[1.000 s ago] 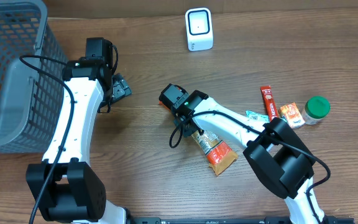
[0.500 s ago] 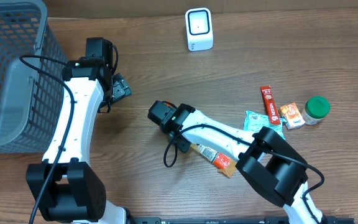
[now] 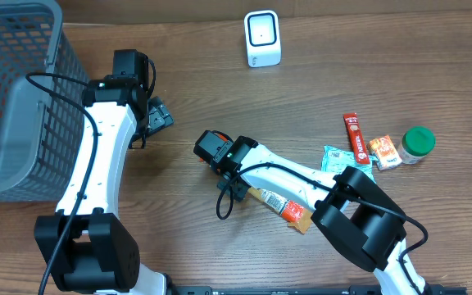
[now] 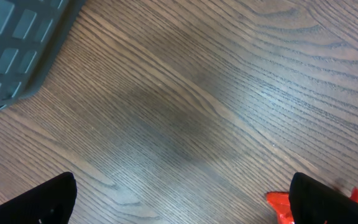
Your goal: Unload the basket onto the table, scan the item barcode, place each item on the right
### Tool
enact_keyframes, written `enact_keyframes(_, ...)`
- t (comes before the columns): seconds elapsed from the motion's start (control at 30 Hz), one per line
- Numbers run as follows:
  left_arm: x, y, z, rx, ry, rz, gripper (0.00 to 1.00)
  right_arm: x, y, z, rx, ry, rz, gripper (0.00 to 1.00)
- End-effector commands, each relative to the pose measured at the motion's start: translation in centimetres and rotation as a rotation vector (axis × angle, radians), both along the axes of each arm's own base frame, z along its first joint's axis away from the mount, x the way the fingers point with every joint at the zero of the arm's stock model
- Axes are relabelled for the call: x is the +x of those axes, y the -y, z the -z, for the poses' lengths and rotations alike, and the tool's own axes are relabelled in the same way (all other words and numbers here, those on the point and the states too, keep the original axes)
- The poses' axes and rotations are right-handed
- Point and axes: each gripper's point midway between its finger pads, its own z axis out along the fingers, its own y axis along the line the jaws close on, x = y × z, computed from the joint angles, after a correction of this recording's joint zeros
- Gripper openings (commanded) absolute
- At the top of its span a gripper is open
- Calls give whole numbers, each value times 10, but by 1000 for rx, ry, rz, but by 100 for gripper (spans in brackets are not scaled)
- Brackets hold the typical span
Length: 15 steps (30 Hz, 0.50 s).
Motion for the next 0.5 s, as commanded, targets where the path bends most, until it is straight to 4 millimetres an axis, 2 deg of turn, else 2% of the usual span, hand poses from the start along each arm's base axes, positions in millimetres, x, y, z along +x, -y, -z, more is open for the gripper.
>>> enact_keyframes(0.0, 3, 0, -12, 16, 31, 15, 100, 0, 3, 7, 3, -25, 3, 86)
enact_keyframes(0.07, 3, 0, -12, 16, 31, 15, 100, -1, 4, 8, 5, -36, 6, 86)
enact_keyframes(0.2, 3, 0, -12, 16, 31, 15, 100, -4, 4, 11, 12, -66, 8, 69)
enact_keyframes(0.37, 3, 0, -12, 16, 31, 15, 100, -18, -3, 13, 61, -151, 0, 67)
enact_keyframes(0.4, 3, 0, -12, 16, 31, 15, 100, -20, -3, 13, 63, -159, -1, 62)
enact_keyframes(0.47, 3, 0, -12, 16, 31, 15, 100, -20, -2, 13, 60, -161, 0, 44)
